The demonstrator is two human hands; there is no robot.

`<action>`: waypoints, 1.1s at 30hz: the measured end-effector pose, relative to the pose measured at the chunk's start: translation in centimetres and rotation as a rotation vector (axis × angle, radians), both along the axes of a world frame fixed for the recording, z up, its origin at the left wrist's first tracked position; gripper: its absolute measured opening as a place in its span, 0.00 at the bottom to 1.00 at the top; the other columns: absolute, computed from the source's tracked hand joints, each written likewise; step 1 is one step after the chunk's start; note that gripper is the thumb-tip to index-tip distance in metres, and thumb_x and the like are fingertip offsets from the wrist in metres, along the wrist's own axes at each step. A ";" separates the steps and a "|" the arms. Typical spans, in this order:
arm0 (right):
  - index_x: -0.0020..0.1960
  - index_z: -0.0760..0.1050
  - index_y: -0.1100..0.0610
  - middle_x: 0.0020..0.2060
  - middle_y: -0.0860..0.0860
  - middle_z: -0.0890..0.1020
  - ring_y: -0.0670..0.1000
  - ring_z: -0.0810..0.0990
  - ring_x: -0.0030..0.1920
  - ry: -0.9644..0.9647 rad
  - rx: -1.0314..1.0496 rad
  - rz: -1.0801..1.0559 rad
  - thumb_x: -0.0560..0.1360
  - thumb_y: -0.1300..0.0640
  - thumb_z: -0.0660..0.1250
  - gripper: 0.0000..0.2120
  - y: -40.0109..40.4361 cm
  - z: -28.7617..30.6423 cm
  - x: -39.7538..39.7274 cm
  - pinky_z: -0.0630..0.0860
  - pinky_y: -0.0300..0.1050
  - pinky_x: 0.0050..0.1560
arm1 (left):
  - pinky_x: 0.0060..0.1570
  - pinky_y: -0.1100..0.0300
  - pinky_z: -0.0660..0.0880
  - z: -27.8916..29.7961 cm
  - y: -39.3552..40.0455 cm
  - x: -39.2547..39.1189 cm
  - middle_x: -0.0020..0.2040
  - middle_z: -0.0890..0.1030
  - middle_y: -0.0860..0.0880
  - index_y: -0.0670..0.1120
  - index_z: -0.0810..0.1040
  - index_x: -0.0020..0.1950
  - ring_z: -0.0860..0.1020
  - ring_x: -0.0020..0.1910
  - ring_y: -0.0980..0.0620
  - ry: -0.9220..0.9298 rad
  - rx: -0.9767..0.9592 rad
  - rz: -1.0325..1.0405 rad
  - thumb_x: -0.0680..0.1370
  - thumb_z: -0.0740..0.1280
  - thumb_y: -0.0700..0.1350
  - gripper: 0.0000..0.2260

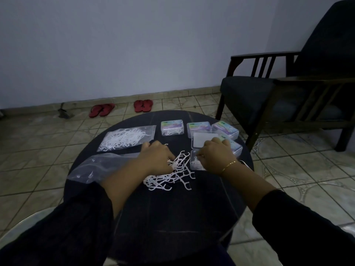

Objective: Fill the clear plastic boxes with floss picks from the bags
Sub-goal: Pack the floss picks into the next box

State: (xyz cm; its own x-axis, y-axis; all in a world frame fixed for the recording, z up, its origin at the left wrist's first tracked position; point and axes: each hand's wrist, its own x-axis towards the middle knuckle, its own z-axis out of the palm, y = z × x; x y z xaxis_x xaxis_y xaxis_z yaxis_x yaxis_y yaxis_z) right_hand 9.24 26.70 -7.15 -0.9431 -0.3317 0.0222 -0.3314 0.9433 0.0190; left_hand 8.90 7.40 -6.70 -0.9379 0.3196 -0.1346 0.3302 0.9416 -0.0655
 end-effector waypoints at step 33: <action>0.59 0.77 0.50 0.58 0.51 0.72 0.55 0.64 0.61 0.196 0.230 0.307 0.77 0.52 0.62 0.12 -5.4 -0.5 -0.6 0.62 0.51 0.59 | 0.56 0.52 0.58 -2.1 -1.8 0.9 0.62 0.71 0.53 0.53 0.74 0.64 0.64 0.62 0.49 0.068 -0.005 0.083 0.69 0.66 0.65 0.28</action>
State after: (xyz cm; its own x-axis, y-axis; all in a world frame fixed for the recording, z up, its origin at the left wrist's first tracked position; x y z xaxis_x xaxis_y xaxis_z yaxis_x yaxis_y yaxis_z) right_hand 8.62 21.29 -7.67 -0.7850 -0.6138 0.0834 -0.5655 0.7651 0.3081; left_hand 9.82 5.59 -8.81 -0.9683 0.2396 -0.0710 0.2454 0.9652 -0.0900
